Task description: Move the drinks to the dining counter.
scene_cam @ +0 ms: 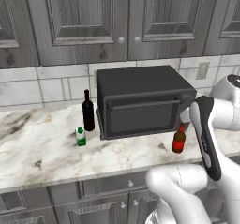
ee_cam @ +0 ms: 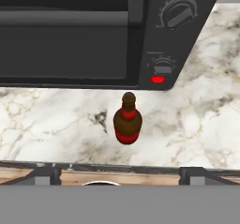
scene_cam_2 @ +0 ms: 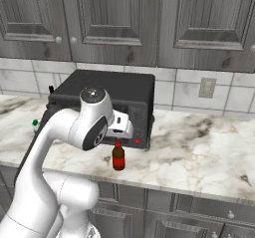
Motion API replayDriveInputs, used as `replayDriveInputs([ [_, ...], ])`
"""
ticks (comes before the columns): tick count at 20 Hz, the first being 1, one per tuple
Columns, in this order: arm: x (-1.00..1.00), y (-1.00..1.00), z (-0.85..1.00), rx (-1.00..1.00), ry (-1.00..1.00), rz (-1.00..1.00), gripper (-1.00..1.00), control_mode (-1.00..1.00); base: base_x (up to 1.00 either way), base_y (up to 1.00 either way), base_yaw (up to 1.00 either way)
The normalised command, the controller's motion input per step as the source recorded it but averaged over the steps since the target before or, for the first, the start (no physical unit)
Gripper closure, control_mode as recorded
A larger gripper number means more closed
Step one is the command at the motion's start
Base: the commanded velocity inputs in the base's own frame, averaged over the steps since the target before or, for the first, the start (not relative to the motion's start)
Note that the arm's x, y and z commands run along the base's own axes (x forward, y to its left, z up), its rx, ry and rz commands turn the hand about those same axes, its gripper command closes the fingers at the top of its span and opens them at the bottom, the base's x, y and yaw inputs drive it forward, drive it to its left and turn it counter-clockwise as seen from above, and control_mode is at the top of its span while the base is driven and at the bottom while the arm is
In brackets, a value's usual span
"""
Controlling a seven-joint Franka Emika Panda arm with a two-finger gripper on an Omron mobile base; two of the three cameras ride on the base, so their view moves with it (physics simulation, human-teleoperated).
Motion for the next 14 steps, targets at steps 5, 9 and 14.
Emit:
replayDriveInputs([
  [5, 0.00, 0.00, -0.29, 0.00, 0.00, 0.00, -1.00, -1.00, 0.00, 0.00, 0.00],
  [9, 0.00, 0.00, -0.11, 0.00, 0.00, 0.00, -1.00, -1.00, 0.00, 0.00, 0.00],
  [14, 0.04, 0.00, -0.20, 0.00, -0.01, 0.00, -1.00, -1.00, 0.00, 0.00, 0.00],
])
